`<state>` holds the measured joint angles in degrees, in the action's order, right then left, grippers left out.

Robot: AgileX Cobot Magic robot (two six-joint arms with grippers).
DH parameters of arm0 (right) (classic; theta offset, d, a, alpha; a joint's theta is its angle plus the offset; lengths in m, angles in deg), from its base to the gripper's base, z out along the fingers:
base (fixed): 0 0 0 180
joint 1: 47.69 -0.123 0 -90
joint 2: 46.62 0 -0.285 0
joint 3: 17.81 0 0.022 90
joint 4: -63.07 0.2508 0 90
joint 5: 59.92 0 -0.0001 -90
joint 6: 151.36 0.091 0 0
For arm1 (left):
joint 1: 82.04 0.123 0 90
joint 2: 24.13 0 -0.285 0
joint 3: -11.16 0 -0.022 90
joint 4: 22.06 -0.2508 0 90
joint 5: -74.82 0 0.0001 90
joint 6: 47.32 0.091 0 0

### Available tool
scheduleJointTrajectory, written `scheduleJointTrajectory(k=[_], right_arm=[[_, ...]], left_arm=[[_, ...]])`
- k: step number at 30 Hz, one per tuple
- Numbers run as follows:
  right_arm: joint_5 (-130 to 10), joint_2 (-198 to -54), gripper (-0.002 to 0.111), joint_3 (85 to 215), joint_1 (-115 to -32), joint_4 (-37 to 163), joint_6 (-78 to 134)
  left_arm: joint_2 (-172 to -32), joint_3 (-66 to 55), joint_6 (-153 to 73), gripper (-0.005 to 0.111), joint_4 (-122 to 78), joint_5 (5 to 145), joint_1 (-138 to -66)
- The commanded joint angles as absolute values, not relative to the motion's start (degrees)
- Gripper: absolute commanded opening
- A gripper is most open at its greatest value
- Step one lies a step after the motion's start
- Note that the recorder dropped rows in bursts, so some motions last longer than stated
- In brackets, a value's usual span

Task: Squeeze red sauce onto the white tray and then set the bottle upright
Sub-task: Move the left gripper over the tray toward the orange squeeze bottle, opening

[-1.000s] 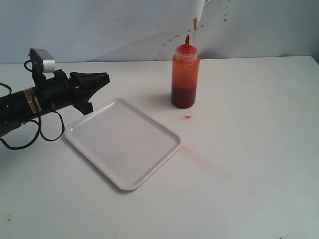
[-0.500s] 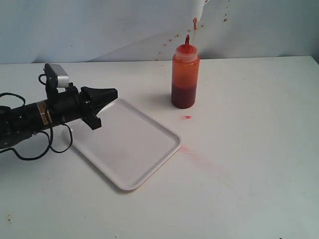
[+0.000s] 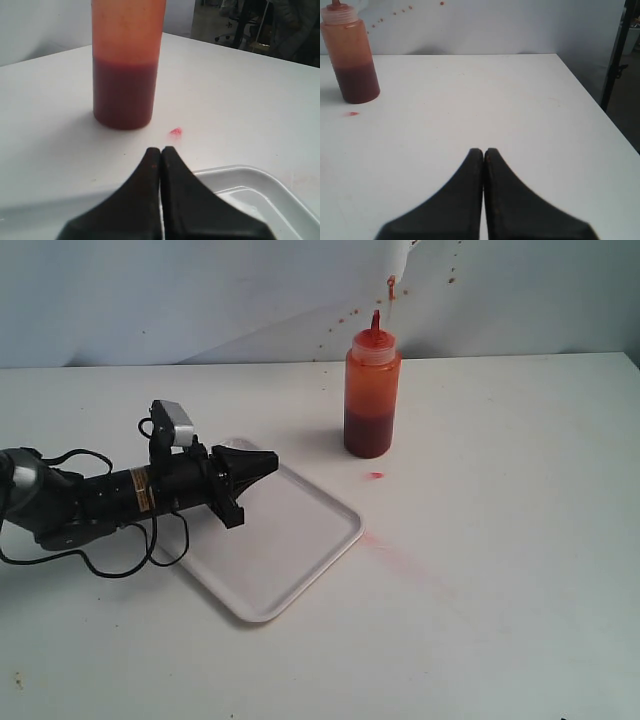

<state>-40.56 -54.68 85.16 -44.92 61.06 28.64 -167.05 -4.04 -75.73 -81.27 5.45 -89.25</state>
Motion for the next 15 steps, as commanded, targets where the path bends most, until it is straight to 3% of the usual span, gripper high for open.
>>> scheduleJointTrajectory(k=[1,11,15], right_arm=[[-40.62,-54.41,0.0,84.98,-44.86,61.1,28.64],[-40.62,-54.41,0.0,84.98,-44.86,61.1,28.64],[-40.62,-54.41,0.0,84.98,-44.86,61.1,28.64]], left_arm=[[-167.15,-3.78,-75.31,0.0,-80.85,4.86,-89.46],[-167.15,-3.78,-75.21,0.0,-80.85,4.86,-89.46],[-167.15,-3.78,-75.21,0.009,-80.68,4.86,-89.46]])
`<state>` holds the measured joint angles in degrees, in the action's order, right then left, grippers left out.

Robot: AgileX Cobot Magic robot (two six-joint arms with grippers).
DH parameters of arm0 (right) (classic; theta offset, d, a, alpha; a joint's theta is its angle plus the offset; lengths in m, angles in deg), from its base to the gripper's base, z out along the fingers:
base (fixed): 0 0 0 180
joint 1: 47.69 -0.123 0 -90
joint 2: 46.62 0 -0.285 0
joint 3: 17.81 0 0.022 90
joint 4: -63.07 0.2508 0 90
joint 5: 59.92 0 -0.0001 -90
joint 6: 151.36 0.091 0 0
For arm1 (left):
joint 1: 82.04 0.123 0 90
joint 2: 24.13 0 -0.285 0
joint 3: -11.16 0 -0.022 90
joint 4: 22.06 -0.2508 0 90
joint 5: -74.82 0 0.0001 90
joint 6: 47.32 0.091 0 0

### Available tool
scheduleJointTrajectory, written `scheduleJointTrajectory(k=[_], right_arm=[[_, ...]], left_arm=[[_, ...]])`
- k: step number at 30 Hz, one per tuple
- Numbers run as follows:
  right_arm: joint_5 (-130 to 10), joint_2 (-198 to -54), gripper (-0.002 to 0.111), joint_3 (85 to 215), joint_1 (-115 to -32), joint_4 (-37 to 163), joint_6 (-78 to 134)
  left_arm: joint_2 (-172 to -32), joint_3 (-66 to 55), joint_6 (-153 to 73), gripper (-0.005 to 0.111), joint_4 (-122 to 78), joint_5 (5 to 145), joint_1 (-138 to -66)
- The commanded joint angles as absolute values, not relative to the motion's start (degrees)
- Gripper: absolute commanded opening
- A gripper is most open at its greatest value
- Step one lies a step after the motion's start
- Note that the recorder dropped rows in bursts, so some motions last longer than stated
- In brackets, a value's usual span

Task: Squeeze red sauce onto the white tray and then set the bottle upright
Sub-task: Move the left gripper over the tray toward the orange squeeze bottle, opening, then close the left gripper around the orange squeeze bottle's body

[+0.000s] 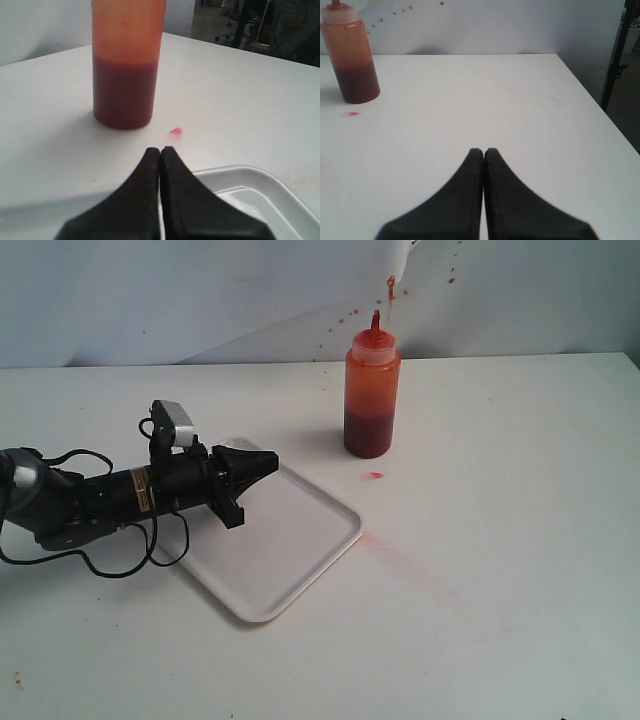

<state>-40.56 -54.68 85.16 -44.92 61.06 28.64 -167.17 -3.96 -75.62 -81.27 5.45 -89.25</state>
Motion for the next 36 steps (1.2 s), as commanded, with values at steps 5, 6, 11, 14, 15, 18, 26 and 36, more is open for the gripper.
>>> scheduleJointTrajectory(k=[5,6,11,14,15,18,26,36], right_arm=[[-40.62,-54.41,0.0,84.98,-44.86,61.1,28.64],[-40.62,-54.41,0.0,84.98,-44.86,61.1,28.64],[-40.62,-54.41,0.0,84.98,-44.86,61.1,28.64],[-40.62,-54.41,0.0,84.98,-44.86,61.1,28.64],[-40.62,-54.41,0.0,84.98,-44.86,61.1,28.64],[-40.62,-54.41,0.0,84.98,-44.86,61.1,28.64],[-40.62,-54.41,0.0,84.98,-44.86,61.1,28.64],[-40.62,-54.41,0.0,84.98,-44.86,61.1,28.64]], left_arm=[[-167.15,-3.78,-75.54,0.045,-78.49,4.86,-89.46],[-167.15,-3.78,-75.68,0.057,-78.22,4.86,-89.46],[-167.15,-3.78,-75.68,0.102,-76.2,4.86,-89.46],[-167.15,-3.78,-75.68,0.105,-74.76,4.86,-89.46],[-167.15,-3.78,-75.68,0.105,-74.76,4.86,-89.46],[-167.15,-3.78,-75.68,0.105,-74.76,4.86,-89.46],[-167.15,-3.78,-74.91,0.105,-71.41,4.86,-89.46],[-167.36,1.68,-74.41,0.105,-77.61,6.45,-90.55]])
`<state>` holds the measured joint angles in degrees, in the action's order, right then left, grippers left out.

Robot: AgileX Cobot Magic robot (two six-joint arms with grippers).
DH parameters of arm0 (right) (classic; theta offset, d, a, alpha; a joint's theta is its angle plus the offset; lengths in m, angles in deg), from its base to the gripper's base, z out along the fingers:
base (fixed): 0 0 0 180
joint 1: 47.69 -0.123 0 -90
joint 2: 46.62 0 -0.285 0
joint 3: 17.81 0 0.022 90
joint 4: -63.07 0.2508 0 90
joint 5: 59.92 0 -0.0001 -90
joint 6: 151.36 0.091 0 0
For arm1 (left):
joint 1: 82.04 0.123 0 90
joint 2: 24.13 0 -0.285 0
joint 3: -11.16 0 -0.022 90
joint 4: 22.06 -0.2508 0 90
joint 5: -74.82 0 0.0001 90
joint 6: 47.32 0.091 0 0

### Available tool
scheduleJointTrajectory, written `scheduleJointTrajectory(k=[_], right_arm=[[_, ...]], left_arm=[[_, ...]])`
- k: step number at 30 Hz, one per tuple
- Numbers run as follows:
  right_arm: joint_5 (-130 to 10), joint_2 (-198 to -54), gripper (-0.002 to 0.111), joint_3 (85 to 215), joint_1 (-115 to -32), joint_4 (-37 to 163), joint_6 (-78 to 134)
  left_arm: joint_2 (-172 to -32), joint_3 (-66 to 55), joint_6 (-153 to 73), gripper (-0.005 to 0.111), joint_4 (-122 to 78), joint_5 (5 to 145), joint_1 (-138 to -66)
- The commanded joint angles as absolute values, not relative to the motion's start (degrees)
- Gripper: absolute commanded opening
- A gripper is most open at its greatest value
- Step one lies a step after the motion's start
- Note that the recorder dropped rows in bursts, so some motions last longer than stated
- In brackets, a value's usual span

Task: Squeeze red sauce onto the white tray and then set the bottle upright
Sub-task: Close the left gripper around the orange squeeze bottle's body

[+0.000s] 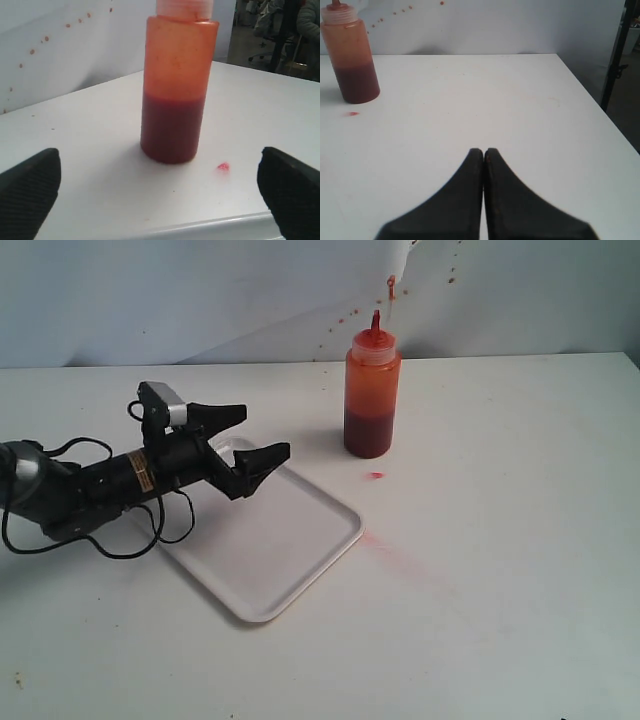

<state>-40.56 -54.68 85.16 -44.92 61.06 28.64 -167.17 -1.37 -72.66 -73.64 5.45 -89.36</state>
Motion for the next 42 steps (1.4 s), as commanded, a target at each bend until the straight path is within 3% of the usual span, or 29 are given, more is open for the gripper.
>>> scheduleJointTrajectory(k=[1,11,25,42], right_arm=[[-40.62,-54.41,0.0,84.98,-44.86,61.1,28.64],[-40.62,-54.41,0.0,84.98,-44.86,61.1,28.64],[-40.62,-54.41,0.0,84.98,-44.86,61.1,28.64],[-40.62,-54.41,0.0,84.98,-44.86,61.1,28.64]], left_arm=[[-167.36,2.45,-74.41,0.105,-78.49,6.96,-90.84],[-167.36,9.36,-75.86,0.105,-81.78,16.52,-92.68],[-175.26,21.96,-83.74,0.105,-85.71,16.82,-95.32],[-178.0,28.95,-85.72,0.105,-86.73,27.5,-101.39]])
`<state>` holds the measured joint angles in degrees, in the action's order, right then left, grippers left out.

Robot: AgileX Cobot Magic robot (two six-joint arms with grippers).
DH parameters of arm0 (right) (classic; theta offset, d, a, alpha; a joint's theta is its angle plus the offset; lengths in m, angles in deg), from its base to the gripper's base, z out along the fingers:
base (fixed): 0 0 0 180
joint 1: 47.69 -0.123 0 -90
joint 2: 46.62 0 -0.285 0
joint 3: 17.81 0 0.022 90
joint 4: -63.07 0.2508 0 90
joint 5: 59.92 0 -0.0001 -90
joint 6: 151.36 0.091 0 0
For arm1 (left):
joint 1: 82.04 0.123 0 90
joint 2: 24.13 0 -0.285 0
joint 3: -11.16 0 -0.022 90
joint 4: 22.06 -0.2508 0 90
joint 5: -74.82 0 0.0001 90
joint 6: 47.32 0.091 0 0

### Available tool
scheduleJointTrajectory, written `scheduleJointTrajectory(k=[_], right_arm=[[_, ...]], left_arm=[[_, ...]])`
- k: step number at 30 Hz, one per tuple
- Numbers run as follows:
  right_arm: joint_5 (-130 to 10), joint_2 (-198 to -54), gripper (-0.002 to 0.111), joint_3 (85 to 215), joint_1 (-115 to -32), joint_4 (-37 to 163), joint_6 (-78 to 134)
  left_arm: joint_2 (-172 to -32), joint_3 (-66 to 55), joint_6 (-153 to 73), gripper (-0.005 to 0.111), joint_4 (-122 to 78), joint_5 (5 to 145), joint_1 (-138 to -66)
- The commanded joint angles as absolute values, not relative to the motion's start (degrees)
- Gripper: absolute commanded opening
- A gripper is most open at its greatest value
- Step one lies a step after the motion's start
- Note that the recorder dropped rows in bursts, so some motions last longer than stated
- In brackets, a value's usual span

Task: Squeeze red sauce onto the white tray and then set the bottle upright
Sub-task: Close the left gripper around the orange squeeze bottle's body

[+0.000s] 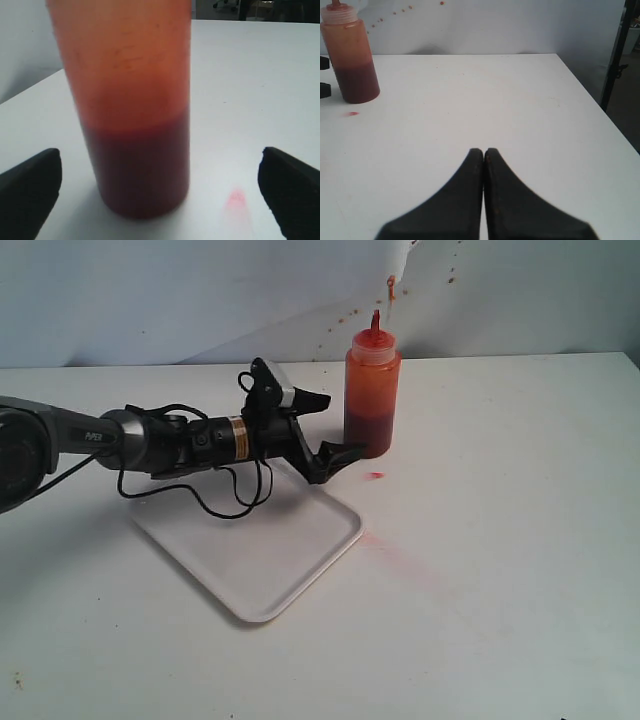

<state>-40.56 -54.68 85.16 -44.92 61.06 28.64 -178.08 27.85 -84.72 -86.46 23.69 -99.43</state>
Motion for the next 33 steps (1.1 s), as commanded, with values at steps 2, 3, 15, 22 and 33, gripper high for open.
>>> scheduleJointTrajectory(k=[2,3,15,22,33], right_arm=[[-40.62,-54.41,0.0,84.98,-44.86,61.1,28.64],[-40.62,-54.41,0.0,84.98,-44.86,61.1,28.64],[-40.62,-54.41,0.0,84.98,-44.86,61.1,28.64],[-40.62,-54.41,0.0,84.98,-44.86,61.1,28.64],[-40.62,-54.41,0.0,84.98,-44.86,61.1,28.64]], left_arm=[[-178.0,28.95,-83.32,0.105,-86.62,29.2,-102.14],[-178.0,28.95,-82.38,0.105,-86.62,30.16,-102.42],[-178.0,28.95,-81.93,0.105,-80.02,31.75,-102.7],[-178.03,29.31,-81.93,0.105,-79.42,31.87,-102.7],[-183.36,36.8,-89.11,0.105,-84.08,32.71,-102.7]])
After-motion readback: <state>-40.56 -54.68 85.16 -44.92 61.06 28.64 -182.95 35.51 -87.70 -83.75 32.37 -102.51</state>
